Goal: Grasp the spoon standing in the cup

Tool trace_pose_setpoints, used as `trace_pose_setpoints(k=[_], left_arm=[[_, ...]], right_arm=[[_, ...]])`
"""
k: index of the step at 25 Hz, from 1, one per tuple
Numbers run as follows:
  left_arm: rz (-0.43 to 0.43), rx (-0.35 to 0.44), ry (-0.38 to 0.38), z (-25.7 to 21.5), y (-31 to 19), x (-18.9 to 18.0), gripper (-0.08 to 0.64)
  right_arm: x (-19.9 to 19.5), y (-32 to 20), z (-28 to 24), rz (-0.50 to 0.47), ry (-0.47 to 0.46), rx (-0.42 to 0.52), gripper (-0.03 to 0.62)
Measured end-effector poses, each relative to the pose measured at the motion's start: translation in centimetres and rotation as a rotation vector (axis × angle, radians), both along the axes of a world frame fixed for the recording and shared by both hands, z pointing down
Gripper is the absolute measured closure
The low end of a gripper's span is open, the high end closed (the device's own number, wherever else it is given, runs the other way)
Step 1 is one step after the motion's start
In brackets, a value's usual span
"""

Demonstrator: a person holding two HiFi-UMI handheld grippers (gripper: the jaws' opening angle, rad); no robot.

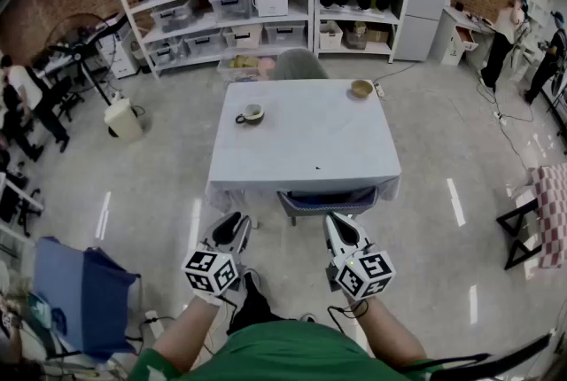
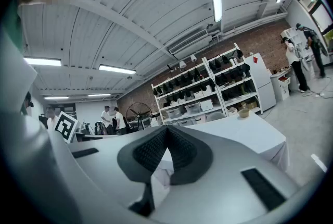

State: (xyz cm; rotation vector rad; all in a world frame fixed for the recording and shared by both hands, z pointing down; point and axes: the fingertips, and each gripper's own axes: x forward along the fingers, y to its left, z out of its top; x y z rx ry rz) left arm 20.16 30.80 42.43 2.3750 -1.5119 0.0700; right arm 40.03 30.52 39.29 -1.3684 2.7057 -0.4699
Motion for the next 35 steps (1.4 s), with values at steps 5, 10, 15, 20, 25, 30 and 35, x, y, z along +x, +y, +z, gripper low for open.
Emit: trace_pose_setpoints(k=[5, 10, 15, 20, 25, 30, 35], left_arm=[[-0.059, 0.062, 0.027, -5.0, 3.1, 0.5, 0.454], [-0.075, 0.097, 0.004, -5.8, 5.9, -0.6, 0.454], [-0.134, 0.117, -0.016, -5.9, 7.0, -5.9, 0.454], [-0.183, 0.148, 0.000, -5.3, 8.7, -14.1, 0.454], [-0.188, 0.214, 0.027, -10.4, 8.1, -21.2, 0.454], [-0.183, 0.270, 0.049, -11.2, 6.9, -29.8, 0.454], [-0.184, 0.306, 0.066, -10.8, 6.0, -35.0, 0.454]], right_arm=[[2.6, 3.3, -2.7, 0.008, 0.004, 0.018, 0.571], [1.9, 5.2, -2.2, 0.014, 0.006, 0.008, 0.571], [-2.3, 4.7, -1.2, -0.002, 0.016, -0.014, 0.571], [-10.0, 6.6, -0.3, -0.019, 0.011, 0.000, 0.570], [-15.5, 6.1, -6.3, 0.029, 0.022, 0.054, 0.571], [-21.9, 5.9, -8.0, 0.098, 0.073, 0.119, 0.570], [-25.2, 5.9, -7.3, 0.142, 0.106, 0.131, 0.569]])
